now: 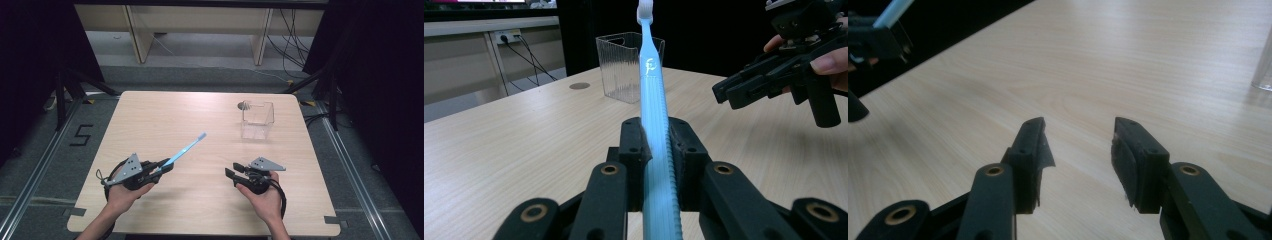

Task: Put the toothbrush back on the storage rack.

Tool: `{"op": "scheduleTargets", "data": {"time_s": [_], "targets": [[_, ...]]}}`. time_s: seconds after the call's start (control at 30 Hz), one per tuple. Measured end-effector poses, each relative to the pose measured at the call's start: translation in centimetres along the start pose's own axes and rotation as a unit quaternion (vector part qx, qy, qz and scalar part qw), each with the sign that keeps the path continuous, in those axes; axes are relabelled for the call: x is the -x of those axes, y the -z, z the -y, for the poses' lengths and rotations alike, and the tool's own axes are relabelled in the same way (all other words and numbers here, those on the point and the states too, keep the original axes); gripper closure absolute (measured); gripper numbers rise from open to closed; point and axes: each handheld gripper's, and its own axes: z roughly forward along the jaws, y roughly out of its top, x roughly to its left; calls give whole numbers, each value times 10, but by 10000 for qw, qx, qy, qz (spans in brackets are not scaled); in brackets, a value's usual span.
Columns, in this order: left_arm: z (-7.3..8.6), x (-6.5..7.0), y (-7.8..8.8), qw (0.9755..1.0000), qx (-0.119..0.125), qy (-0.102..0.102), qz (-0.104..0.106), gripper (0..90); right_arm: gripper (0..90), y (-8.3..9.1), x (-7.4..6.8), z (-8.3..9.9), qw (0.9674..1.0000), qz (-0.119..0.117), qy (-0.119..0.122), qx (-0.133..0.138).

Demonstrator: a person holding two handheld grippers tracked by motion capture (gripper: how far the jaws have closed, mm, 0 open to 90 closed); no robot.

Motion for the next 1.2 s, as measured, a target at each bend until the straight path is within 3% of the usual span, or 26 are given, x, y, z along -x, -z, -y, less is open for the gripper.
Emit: {"op": "scheduleTargets", "data": {"time_s": [0.07,0.2,0.27,0.4,0.53,0.73,0.9,0.97,1.0,1.2], "targets": [[1,1,1,10000,-10,41,-44,777,573,0,-2,-1,10000,-22,-29,16],[3,2,1,9999,-6,70,-108,777,574,-6,-12,-7,9995,-60,-60,307],[3,3,0,9999,20,93,-115,777,574,-10,-21,-14,9983,-321,-273,395],[2,4,-1,9999,36,66,-120,777,575,-17,-31,-23,9975,-467,-360,397],[1,3,-1,9999,55,73,-136,777,574,-22,-34,-28,9973,-537,-196,461],[0,3,-1,9998,78,54,-161,777,574,-27,-40,-35,9951,-718,-457,501],[1,4,-3,9998,82,52,-181,777,567,-33,-42,-43,9924,-886,-511,691],[2,4,-5,9997,202,67,-133,777,564,-37,-43,-47,9914,-942,-544,726],[1,4,-4,9998,86,55,-191,777,564,-37,-43,-47,9914,-942,-544,726],[0,7,-7,9999,81,41,-147,777,560,-48,-45,-52,9889,-1073,-740,716]]}}
